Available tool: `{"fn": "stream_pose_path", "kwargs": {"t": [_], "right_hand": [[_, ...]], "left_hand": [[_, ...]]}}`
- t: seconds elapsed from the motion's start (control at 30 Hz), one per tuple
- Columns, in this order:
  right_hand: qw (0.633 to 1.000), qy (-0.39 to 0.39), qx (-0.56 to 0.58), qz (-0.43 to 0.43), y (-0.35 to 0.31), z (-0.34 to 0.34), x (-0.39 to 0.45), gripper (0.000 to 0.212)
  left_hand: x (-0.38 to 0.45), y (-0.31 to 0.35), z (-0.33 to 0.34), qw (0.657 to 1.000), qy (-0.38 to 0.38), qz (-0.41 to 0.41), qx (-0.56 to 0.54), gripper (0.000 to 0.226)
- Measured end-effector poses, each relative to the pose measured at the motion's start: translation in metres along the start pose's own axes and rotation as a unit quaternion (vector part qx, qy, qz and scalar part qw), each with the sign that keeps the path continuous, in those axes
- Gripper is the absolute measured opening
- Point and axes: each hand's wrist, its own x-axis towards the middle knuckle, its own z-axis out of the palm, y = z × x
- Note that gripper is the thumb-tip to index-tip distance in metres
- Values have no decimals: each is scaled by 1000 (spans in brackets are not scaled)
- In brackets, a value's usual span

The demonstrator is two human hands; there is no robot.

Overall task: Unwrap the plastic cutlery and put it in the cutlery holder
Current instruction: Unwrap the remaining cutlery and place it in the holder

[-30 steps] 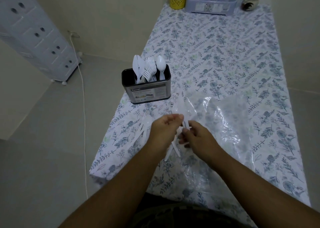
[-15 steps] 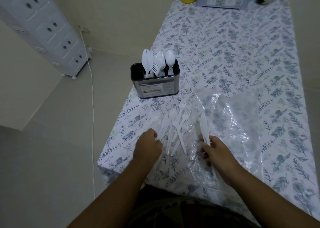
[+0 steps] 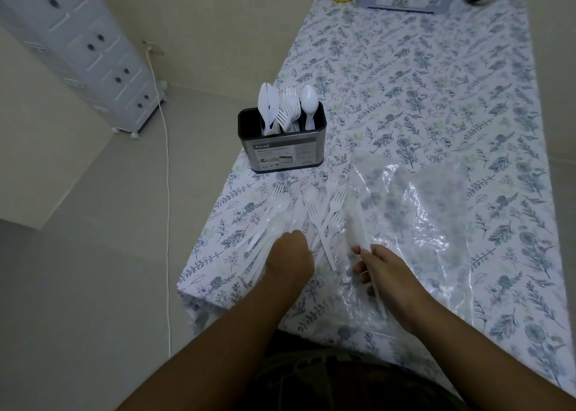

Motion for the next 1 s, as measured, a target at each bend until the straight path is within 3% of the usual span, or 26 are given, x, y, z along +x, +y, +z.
{"fn": "stream_pose_path", "kwargs": {"t": [0.2,0.43,0.57,0.63,0.77,0.83,0.9,1.0], "right_hand": [[1000,2,-17,14,2,-1,1,26],[1000,-14,-5,21,1,3,1,23],[997,-22,64,48,3,4,6,22],[986,-29,140,82,4,4,9,23],[955,-50,270,115,0,0,12,11],[955,-48,271,112,0,0,13,9],[966,-52,235,95,-2,1,12,18],[971,-113,197,70,-3,5,7,32]], "left_hand": [[-3,-6,-4,999,-15,-33,-8,31],[-7,-8,-6,999,-24,-22,-5,31],[-8,-3,-15,989,-55,-40,-129,30],[-16,3,-21,966,-71,-86,-235,26],[-31,14,-35,853,-141,-202,-460,20],[-42,23,-41,821,-149,-209,-510,14],[-52,30,-40,834,-135,-190,-501,16],[-61,35,-31,886,-107,-106,-439,15]]}}
